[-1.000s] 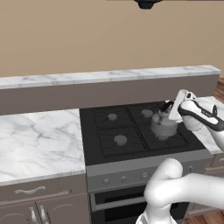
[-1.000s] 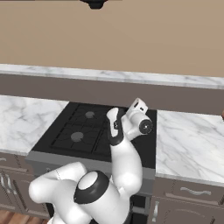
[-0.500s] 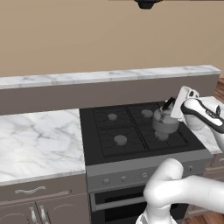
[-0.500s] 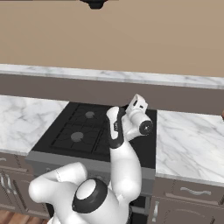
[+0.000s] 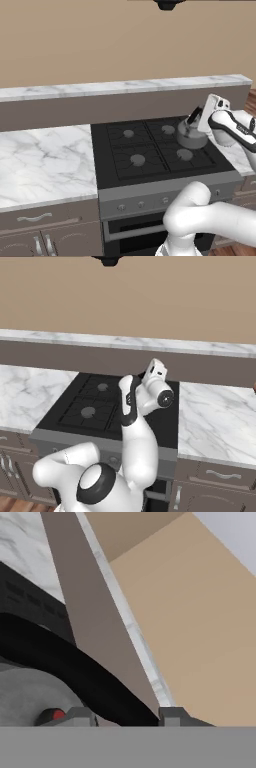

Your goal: The kettle is done boiling. Turn off the stove, then wait for 300 timesteps before moving the kettle to the dining table.

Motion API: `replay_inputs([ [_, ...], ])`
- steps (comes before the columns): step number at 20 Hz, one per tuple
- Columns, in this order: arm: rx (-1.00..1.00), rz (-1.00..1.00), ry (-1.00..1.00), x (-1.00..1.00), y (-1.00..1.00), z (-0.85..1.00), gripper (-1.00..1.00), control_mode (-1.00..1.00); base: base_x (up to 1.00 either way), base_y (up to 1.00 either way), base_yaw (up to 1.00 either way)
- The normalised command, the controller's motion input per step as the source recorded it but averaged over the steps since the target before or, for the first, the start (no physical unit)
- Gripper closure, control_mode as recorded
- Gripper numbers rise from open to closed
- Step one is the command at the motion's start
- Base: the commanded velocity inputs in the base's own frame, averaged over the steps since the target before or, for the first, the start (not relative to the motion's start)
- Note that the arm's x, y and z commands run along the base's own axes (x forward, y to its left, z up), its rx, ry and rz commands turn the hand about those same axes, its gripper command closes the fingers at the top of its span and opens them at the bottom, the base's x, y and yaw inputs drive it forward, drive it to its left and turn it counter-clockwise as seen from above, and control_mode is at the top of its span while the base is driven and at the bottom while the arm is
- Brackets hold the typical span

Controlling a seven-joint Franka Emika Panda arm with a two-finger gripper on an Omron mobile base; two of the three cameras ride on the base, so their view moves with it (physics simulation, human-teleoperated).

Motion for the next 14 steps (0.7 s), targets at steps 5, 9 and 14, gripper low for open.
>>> replay_inputs([
  [5, -0.09, 0.00, -0.01, -0.09, 0.00, 0.33, 1.00, -1.00, 0.00, 0.00, 0.00],
  [9, -0.09, 0.00, 0.00, -0.09, 0.00, 0.30, 1.00, -1.00, 0.00, 0.00, 0.00],
  [14, -0.07, 0.00, 0.00, -0.11, 0.00, 0.18, 1.00, -1.00, 0.00, 0.00, 0.00],
])
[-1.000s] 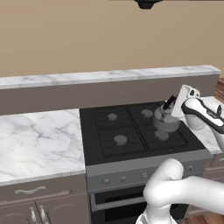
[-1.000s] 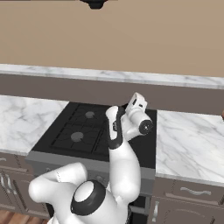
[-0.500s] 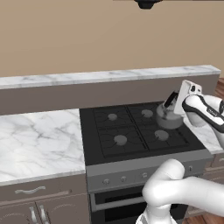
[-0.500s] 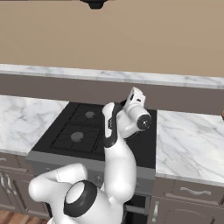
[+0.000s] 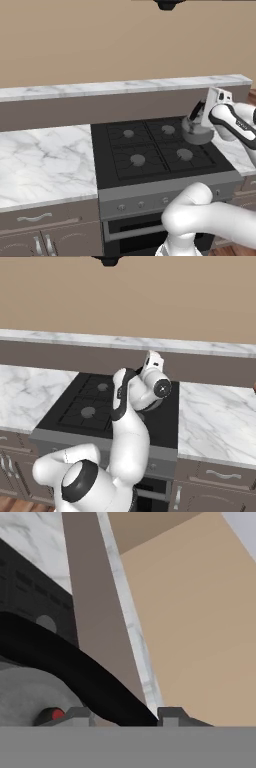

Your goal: The kettle is done boiling. Turn off the stove, then wait for 300 timesteps before moving the kettle to the dining table.

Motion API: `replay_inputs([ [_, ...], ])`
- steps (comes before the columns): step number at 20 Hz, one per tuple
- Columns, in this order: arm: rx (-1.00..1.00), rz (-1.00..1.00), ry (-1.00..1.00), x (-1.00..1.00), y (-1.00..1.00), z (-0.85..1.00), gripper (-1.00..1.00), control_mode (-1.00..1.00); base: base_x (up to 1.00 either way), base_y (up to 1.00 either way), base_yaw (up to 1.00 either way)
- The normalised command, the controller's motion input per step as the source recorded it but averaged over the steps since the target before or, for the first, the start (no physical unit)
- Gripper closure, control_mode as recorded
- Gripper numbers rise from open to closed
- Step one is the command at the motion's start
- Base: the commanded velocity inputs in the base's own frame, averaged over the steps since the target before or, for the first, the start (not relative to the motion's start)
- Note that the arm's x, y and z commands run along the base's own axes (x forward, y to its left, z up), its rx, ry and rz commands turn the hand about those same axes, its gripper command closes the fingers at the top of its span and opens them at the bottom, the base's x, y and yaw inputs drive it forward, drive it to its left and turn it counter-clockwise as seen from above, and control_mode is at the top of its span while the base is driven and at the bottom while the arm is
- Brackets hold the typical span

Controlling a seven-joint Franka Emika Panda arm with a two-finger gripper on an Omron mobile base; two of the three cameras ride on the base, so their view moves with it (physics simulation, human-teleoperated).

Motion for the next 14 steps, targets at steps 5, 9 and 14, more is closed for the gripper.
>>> replay_inputs([
  [5, -0.04, 0.00, 0.00, -0.14, 0.00, 0.18, 1.00, -1.00, 0.00, 0.00, 0.00],
  [9, -0.02, 0.00, 0.01, -0.12, 0.00, 0.12, 1.00, -1.00, 0.00, 0.00, 0.00],
  [14, 0.00, 0.01, 0.02, -0.14, 0.00, 0.14, 1.00, -1.00, 0.00, 0.00, 0.00],
])
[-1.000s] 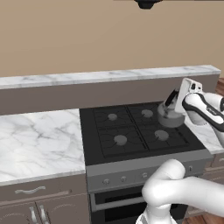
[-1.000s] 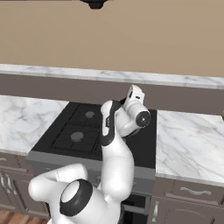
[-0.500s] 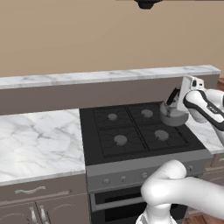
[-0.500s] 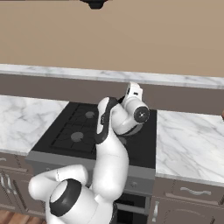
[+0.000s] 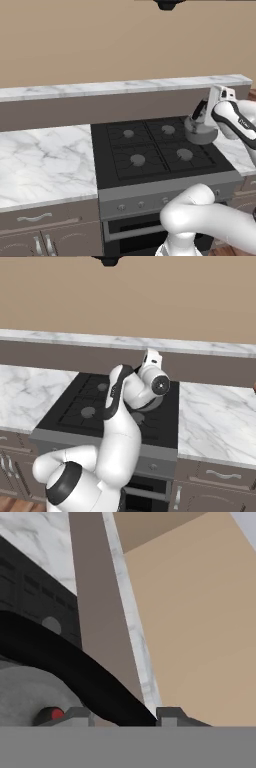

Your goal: The kettle is done boiling. Turn off the stove, then wait for 300 timesteps before moving the kettle to the dining table.

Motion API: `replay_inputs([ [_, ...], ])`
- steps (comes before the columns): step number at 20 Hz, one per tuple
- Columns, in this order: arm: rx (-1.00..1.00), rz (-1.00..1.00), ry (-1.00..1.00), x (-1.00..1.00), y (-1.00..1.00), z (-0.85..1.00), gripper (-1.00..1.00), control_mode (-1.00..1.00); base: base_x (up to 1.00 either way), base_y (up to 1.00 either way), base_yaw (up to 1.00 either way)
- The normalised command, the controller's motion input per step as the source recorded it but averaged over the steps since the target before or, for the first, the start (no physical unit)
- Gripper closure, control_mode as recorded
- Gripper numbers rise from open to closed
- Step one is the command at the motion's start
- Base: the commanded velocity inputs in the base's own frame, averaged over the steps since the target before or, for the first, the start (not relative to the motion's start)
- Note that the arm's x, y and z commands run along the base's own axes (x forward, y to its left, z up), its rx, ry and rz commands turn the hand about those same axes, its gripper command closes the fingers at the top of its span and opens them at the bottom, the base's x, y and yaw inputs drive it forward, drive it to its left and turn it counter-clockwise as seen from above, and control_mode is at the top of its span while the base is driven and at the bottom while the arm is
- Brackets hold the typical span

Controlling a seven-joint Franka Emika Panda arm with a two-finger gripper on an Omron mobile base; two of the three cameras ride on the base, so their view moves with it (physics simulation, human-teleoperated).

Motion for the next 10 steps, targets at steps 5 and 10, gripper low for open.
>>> replay_inputs([
  [5, 0.00, 0.00, 0.03, -0.13, 0.00, 0.12, 1.00, -1.00, 0.00, 0.00, 0.00],
  [10, 0.00, 0.00, 0.01, -0.12, 0.00, 0.10, 1.00, -1.00, 0.00, 0.00, 0.00],
])
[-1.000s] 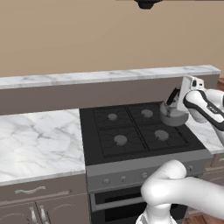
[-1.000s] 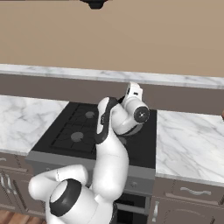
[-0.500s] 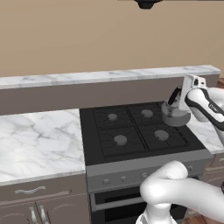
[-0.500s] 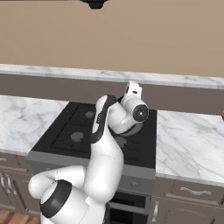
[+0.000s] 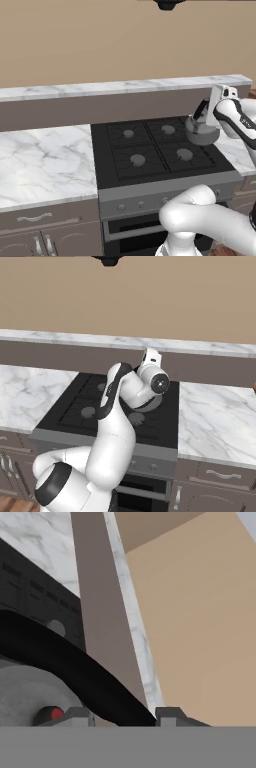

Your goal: The kettle is done boiling. Turn off the stove, then wait for 300 timesteps before moving the kettle to the dining table.

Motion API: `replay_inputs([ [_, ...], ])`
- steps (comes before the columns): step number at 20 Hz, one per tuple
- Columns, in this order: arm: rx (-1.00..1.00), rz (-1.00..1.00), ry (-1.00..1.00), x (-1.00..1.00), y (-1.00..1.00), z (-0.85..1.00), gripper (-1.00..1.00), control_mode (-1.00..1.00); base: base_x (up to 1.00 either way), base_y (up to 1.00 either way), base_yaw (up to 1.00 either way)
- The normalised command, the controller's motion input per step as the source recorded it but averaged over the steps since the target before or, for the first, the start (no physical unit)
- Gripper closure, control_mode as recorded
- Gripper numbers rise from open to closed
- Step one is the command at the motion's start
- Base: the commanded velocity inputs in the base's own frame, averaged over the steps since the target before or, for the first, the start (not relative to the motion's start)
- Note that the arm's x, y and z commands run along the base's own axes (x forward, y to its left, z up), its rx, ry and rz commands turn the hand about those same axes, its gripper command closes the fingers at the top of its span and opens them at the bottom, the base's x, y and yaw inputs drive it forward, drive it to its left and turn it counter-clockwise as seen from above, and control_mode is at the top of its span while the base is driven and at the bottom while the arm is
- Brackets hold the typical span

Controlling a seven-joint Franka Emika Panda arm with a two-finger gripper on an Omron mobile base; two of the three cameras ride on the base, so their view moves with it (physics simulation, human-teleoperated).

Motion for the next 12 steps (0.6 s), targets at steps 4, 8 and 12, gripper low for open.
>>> replay_inputs([
  [4, 0.00, 0.02, 0.00, 0.00, 0.05, 0.00, 1.00, -1.00, 0.00, 0.00, 0.00],
  [8, 0.00, 0.00, 0.00, 0.00, 0.00, 0.00, 1.00, -1.00, 0.00, 0.00, 0.00],
  [12, 0.00, 0.00, 0.00, 0.00, 0.00, 0.00, 1.00, -1.00, 0.00, 0.00, 0.00],
])
